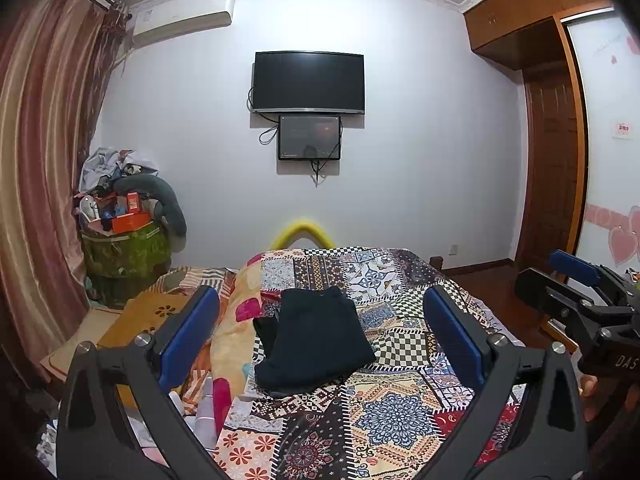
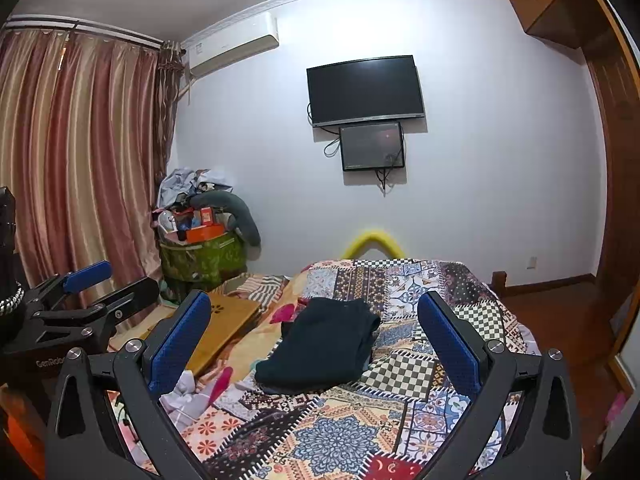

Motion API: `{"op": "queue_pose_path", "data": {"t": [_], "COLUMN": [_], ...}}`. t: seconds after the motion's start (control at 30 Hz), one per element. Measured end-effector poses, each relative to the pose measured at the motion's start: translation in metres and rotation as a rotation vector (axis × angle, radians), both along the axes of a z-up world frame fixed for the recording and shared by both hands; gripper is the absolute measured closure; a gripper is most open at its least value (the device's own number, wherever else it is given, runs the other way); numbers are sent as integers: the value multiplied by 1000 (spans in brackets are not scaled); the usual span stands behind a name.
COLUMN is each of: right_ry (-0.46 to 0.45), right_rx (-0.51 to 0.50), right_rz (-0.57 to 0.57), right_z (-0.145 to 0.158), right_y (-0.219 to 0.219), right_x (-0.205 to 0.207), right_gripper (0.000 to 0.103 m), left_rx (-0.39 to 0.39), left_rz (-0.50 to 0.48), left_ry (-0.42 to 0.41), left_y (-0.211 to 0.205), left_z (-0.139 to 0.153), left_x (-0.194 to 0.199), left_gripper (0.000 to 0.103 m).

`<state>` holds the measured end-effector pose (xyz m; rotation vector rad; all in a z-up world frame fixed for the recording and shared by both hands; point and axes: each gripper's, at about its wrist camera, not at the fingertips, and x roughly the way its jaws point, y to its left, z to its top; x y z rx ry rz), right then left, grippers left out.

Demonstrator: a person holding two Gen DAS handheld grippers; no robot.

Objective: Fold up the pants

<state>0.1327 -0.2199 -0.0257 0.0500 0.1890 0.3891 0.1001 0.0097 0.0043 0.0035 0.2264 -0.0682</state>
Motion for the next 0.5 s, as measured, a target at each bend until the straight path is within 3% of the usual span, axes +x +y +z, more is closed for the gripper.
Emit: {"op": "queue_pose_path", "data": {"t": [0.5], "right_ry": [-10], "right_rx": [2], "right_rz": [-19], "right_z": [1], "right_y": [0], "right_x": [-3], "right_gripper": [0], "left_rx": [-25], "left_rz": [-8], "left_ry": [17], "left_y": [4], "left_z": [-1], "left_x": [5], "left_gripper": [0]}}
